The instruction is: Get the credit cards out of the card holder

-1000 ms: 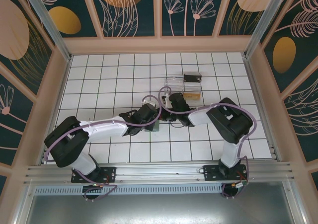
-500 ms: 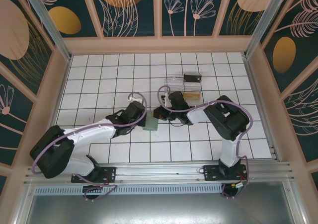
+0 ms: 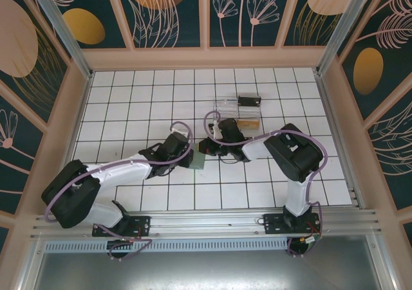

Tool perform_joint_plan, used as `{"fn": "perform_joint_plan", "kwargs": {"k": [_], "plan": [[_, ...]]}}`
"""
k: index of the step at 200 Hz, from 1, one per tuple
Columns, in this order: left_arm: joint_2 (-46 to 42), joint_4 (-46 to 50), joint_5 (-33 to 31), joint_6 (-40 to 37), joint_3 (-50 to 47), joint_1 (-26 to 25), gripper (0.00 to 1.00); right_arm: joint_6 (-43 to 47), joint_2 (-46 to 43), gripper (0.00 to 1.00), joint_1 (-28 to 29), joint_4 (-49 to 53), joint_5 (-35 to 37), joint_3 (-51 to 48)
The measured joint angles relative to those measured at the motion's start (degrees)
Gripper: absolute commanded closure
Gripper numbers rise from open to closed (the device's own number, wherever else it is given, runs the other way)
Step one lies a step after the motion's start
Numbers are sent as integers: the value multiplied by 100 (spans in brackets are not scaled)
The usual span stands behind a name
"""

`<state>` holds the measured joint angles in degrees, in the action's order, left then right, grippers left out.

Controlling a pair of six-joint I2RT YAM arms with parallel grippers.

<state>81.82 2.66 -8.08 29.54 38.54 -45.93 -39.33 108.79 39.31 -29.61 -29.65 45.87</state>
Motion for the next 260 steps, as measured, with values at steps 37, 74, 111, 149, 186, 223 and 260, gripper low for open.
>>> {"fn": "perform_joint_plan", "kwargs": {"k": [37,74,111,149,186,223,260], "plan": [[546,254,-313,-260,518,-396,59,0,0,100,0,0,-4,0],[901,560,-737,-444,754,-511,60,0,0,100,0,-2,-7,0],[1182,754,-1115,-535,898,-555,58,-2,0,100,-4,-4,-22,0],[1220,763,-1217,-638,905,-584,51,-4,0,100,-15,-2,-44,0],[1377,824,-1506,-654,1019,-643,60,-4,0,100,-28,0,-44,0],[1502,848,-1849,-592,1106,-675,69,-4,2,100,-61,-15,-37,0],[1517,846,-1952,-533,1108,-680,96,-4,13,100,-61,-31,-39,0]]}}
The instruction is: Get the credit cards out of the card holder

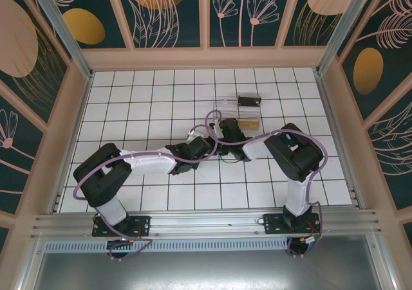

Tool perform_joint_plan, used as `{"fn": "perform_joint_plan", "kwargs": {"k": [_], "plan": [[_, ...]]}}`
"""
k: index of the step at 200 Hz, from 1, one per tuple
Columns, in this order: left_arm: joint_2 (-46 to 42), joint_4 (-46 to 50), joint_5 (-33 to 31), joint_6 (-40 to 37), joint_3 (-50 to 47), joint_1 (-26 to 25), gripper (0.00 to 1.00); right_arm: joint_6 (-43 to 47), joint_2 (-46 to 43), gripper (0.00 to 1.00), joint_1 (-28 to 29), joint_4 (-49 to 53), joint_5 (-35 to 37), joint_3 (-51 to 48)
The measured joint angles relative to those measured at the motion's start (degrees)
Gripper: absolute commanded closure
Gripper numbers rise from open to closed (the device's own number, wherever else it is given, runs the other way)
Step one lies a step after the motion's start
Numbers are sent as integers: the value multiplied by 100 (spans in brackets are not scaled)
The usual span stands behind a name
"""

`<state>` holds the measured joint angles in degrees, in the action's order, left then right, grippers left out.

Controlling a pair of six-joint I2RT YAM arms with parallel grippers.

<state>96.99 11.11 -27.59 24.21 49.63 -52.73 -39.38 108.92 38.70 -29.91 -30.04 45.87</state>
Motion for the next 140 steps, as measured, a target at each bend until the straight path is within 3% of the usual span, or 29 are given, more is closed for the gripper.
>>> {"fn": "perform_joint_plan", "kwargs": {"k": [5,72,134,140], "plan": [[0,9,-13,-24,0,-4,100,0,0,100,0,-4,0,0],[-39,7,-164,48,-4,70,100,-4,42,100,0,-107,-7,-15],[-769,-31,-221,195,-245,839,100,0,42,100,0,-120,-7,-26],[-796,-61,-136,188,-256,837,94,0,42,100,0,-122,-7,-26]]}}
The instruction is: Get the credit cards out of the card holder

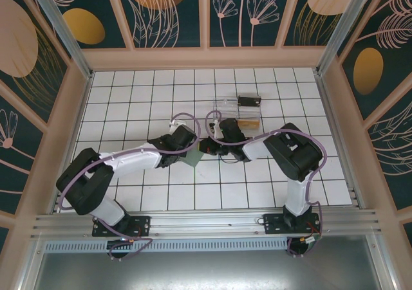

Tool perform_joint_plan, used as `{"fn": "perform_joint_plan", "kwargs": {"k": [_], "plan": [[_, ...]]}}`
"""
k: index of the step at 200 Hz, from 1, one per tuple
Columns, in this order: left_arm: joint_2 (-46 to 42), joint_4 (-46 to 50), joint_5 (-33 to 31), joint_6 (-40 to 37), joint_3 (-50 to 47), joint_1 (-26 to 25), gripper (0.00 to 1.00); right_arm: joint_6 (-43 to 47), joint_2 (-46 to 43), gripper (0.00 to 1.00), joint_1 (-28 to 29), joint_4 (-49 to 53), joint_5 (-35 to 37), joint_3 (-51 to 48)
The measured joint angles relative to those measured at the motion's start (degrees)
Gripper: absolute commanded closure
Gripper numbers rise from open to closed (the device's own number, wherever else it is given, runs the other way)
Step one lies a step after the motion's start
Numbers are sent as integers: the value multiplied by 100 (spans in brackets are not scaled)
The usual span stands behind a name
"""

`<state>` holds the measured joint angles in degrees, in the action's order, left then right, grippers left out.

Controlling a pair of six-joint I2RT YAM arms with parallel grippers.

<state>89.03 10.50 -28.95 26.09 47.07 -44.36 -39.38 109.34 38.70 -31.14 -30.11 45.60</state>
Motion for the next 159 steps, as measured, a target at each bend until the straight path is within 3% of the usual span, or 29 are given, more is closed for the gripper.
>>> {"fn": "perform_joint_plan", "kwargs": {"k": [18,40,92,159], "plan": [[-74,-125,339,-57,-74,-4,76,7,-24,100,2,13,13,-9],[-203,-190,702,-181,-173,-11,69,70,-243,100,0,210,151,-122],[-199,-372,1141,-337,-166,-79,64,201,-739,100,-140,614,350,-201],[492,-380,1137,-490,280,-435,59,192,-413,100,-262,540,284,-229]]}}
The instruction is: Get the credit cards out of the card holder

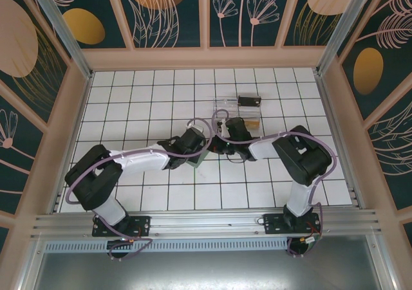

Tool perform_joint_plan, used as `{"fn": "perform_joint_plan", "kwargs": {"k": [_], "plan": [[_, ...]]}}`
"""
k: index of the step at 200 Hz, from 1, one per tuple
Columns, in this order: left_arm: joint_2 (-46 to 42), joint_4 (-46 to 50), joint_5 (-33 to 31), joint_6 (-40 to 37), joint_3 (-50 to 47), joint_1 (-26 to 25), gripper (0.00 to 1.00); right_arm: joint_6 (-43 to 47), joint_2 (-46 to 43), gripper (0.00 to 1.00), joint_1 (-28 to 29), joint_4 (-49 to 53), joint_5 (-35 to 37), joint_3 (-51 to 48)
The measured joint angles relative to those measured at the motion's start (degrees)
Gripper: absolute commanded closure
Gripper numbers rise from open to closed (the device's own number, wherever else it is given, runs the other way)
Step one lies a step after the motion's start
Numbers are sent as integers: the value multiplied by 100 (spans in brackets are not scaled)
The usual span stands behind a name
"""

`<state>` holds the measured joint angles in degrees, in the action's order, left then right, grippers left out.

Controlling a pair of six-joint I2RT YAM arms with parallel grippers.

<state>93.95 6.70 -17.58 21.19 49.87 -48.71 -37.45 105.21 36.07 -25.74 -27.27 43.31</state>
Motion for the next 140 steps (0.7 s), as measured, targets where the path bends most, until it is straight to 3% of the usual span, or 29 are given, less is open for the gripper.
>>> {"fn": "perform_joint_plan", "kwargs": {"k": [55,83,124,140], "plan": [[448,229,-291,-66,258,-68,57,-20,85,100,-9,-197,-105,0],[584,310,-466,-94,332,-105,48,-24,98,100,-11,-216,-111,0],[581,350,-544,-109,337,-120,49,-39,109,100,-11,-236,-116,0],[584,361,-542,-129,341,-125,57,-42,109,100,-11,-236,-118,0]]}}
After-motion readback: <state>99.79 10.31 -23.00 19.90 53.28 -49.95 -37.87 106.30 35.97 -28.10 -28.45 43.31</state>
